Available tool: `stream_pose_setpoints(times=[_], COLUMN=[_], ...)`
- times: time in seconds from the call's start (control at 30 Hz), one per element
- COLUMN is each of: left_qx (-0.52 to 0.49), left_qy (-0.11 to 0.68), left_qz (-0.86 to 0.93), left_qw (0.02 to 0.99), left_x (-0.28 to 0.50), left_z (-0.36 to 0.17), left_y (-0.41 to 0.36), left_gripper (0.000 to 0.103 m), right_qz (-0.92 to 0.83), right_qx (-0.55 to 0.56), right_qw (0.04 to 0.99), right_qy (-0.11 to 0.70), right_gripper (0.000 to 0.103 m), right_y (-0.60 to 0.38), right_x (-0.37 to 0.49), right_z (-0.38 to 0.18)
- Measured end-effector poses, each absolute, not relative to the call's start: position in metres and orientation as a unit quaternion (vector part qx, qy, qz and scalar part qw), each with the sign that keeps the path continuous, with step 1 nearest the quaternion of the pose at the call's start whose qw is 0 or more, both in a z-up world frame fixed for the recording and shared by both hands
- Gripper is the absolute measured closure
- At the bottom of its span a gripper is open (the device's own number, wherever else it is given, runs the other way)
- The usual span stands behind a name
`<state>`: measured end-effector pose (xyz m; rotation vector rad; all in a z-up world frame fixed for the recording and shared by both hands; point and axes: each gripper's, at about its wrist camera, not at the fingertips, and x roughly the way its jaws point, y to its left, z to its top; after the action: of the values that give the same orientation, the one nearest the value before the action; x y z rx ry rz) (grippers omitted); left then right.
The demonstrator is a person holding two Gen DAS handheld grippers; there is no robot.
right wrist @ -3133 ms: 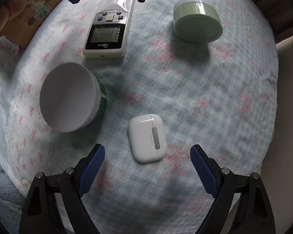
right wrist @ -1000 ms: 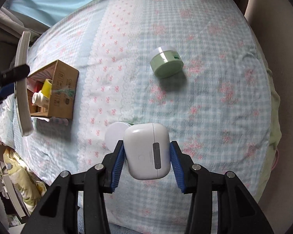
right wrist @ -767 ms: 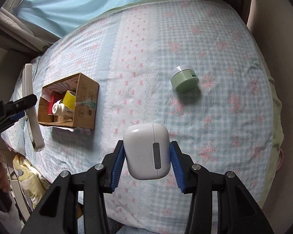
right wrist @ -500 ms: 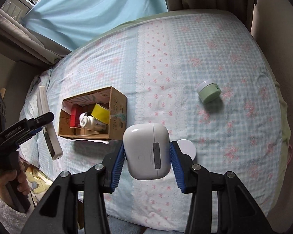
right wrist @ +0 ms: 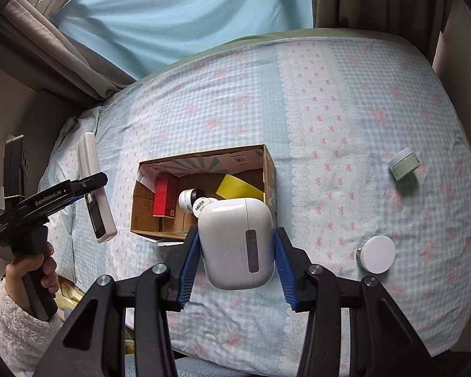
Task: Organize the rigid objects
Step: 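Carry the remote and earbud case over the cardboard box with both tools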
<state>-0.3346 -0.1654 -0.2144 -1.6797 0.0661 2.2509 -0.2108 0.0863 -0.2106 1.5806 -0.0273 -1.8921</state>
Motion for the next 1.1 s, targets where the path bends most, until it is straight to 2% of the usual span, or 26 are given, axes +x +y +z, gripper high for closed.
stream_pose_setpoints(times=[0.3, 0.6, 0.73, 0.87, 0.97, 1.1], left_qx=[-0.613, -0.637, -0.626, -0.606, -0.580, -0.551], left_qy=[0.054, 0.113, 0.187, 0.294, 0.363, 0.424], left_qz=[0.768, 0.733, 0.719, 0.690, 0.672, 0.651], left_qw=[0.179, 0.211, 0.237, 0.265, 0.282, 0.303], left_x=[-0.371, -0.392, -0.387, -0.373, -0.361, -0.353], left_z=[-0.265, -0.328, -0.349, -0.369, -0.377, -0.382], left_y=[-0.183, -0.158, -0.138, -0.118, -0.108, -0.097], left_gripper=[0.044, 0.044, 0.044, 0.044, 0.044, 0.044], right_qz=[-0.711, -0.674, -0.658, -0.647, -0.643, -0.637], right_qx=[0.626, 0.666, 0.679, 0.680, 0.667, 0.658], right_qw=[0.317, 0.300, 0.299, 0.308, 0.317, 0.329], right_qy=[0.045, 0.110, 0.132, 0.158, 0.201, 0.232], right_gripper=[0.061, 0.061, 0.061, 0.061, 0.061, 0.061], right_y=[0.026, -0.007, -0.015, -0.023, -0.032, -0.041], right_x=[-0.213, -0.227, -0.230, -0.231, -0.225, -0.219], right_z=[-0.248, -0.313, -0.335, -0.350, -0.357, -0.364])
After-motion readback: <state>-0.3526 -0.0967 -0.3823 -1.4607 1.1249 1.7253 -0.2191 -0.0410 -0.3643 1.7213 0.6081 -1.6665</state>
